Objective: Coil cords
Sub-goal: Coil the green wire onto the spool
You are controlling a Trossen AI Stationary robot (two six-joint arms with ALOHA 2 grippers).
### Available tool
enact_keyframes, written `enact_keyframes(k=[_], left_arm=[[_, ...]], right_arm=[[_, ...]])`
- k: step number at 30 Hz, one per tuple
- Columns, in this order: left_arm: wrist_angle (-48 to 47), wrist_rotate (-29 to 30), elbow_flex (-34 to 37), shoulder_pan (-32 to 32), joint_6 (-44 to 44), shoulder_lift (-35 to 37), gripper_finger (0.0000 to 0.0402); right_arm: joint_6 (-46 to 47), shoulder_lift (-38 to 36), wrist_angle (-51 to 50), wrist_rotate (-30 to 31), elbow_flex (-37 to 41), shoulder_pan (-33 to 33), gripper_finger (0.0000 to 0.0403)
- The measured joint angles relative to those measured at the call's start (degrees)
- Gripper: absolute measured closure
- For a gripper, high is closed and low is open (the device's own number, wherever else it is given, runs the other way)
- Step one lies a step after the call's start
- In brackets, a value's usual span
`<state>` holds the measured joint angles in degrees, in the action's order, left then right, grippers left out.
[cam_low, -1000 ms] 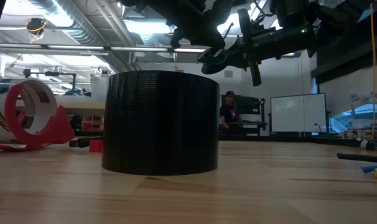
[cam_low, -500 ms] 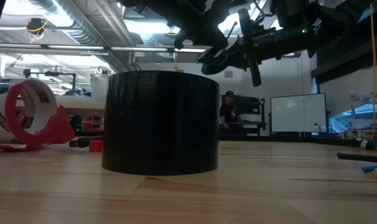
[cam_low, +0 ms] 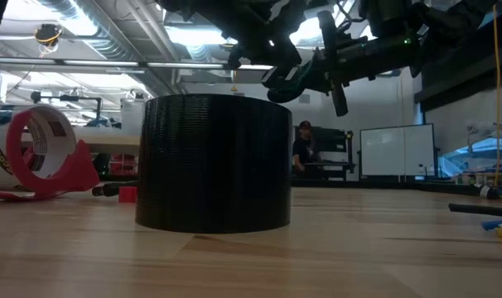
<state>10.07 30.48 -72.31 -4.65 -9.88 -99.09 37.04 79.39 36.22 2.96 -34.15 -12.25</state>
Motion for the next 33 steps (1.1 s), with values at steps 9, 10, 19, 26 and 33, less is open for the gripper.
enact_keyframes(k=[9, 10, 19, 26, 33], left_arm=[[-0.4, -0.3, 0.0, 0.0, 0.1, 0.8, 0.0317], [-0.4, -0.3, 0.0, 0.0, 0.1, 0.8, 0.0318], [-0.6, 1.9, 0.1, 0.1, 0.5, 1.0, 0.0320], [-8.2, 9.0, 0.2, -0.1, 2.8, 4.5, 0.0320], [-31.8, 12.2, 0.2, 0.0, -4.8, 10.5, 0.0320]], right_arm=[[0.0, 0.0, 0.3, 0.3, 0.0, -0.1, 0.0398], [0.0, 0.0, 0.3, 0.3, 0.0, -0.1, 0.0398], [0.1, -0.1, -0.1, 0.4, -0.1, -0.1, 0.0398], [1.7, -0.1, -2.3, 0.2, -0.1, -0.1, 0.0398], [3.5, -0.1, -1.4, -2.6, -0.1, -0.2, 0.0398]])
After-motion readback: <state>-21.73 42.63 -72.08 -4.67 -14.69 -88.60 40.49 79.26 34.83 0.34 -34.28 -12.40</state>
